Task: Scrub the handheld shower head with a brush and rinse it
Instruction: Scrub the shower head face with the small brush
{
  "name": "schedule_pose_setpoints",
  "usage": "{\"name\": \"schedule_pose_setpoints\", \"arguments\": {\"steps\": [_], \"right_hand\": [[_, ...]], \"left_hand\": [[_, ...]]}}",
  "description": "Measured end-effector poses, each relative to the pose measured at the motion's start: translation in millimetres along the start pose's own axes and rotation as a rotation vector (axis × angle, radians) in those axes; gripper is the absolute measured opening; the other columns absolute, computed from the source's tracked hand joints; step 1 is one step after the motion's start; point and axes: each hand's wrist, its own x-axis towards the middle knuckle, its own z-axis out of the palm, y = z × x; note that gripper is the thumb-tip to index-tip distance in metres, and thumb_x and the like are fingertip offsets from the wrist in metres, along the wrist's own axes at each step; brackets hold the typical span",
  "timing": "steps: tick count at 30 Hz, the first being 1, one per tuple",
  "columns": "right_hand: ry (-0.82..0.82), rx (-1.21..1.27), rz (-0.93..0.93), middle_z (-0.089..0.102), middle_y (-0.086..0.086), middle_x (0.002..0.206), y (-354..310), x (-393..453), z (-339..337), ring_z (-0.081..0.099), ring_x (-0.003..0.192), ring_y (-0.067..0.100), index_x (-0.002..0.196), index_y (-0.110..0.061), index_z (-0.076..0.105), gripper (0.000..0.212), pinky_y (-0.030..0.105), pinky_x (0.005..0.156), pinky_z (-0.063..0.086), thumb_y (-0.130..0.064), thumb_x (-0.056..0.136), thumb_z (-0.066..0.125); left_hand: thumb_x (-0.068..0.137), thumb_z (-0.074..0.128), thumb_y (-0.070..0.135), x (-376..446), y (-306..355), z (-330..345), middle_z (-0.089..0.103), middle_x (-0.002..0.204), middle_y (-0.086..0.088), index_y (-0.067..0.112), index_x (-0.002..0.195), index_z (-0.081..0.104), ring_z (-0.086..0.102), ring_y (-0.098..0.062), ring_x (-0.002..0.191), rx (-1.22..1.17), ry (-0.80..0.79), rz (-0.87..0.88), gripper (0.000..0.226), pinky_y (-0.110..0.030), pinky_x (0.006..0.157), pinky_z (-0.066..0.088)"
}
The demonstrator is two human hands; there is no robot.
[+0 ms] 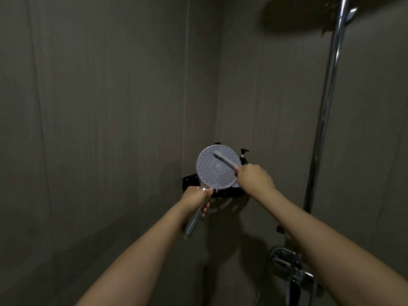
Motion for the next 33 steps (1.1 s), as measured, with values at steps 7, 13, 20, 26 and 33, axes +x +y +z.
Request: {"name": "schedule_pose_setpoints", "arguments": {"steps": [7,13,20,26,33], "right_hand": [[0.05,0.012,0.045,0.046,0.004,0.074,-1.6,2.0,-5.0,0.045,0.061,0.019,0.102,-0.004,0.06,0.034,0.024,0.054,0.037,-0.03,0.097,0.038],[0.033,-0.019,0.039,0.057,0.011,0.081,4.5,3.4,-0.6,0.05,0.066,0.023,0.099,-0.005,0.062,0.038,0.029,0.059,0.039,-0.03,0.098,0.034],[0.023,-0.003,0.021,0.061,0.016,0.087,14.9,-2.6,0.8,0.05,0.069,0.025,0.092,-0.005,0.063,0.036,0.029,0.061,0.04,-0.028,0.098,0.036],[-0.024,-0.013,-0.025,0.063,0.016,0.095,19.4,-6.8,7.9,0.058,0.08,0.028,0.103,-0.012,0.062,0.034,0.031,0.061,0.04,-0.027,0.099,0.032],[-0.003,-0.188,-0.112,0.064,0.017,0.096,32.1,-14.6,9.9,0.061,0.088,0.034,0.093,-0.01,0.062,0.04,0.034,0.066,0.041,-0.036,0.099,0.032]], "left_hand": [[0.089,0.053,0.023,-3.1,8.4,-0.3,0.048,0.053,-0.008,0.011,0.068,0.05,0.041,-0.016,0.041,0.001,0.003,0.024,0.024,-0.02,0.042,0.035],[0.089,0.052,0.02,-6.7,5.5,-1.7,0.049,0.054,-0.008,0.009,0.071,0.053,0.043,-0.016,0.043,0.029,-0.013,0.026,0.022,-0.021,0.042,0.037],[0.09,0.052,0.025,-4.8,4.3,-5.7,0.048,0.053,-0.007,0.011,0.068,0.049,0.041,-0.015,0.041,-0.016,-0.005,0.016,0.026,-0.02,0.041,0.036],[0.089,0.052,0.022,-3.9,2.8,-8.6,0.047,0.053,-0.008,0.011,0.067,0.05,0.041,-0.016,0.04,-0.028,-0.012,0.014,0.026,-0.02,0.042,0.035],[0.09,0.052,0.022,-3.1,5.5,-9.4,0.046,0.053,-0.008,0.012,0.065,0.048,0.039,-0.015,0.04,-0.062,-0.011,-0.006,0.027,-0.017,0.041,0.033]]}}
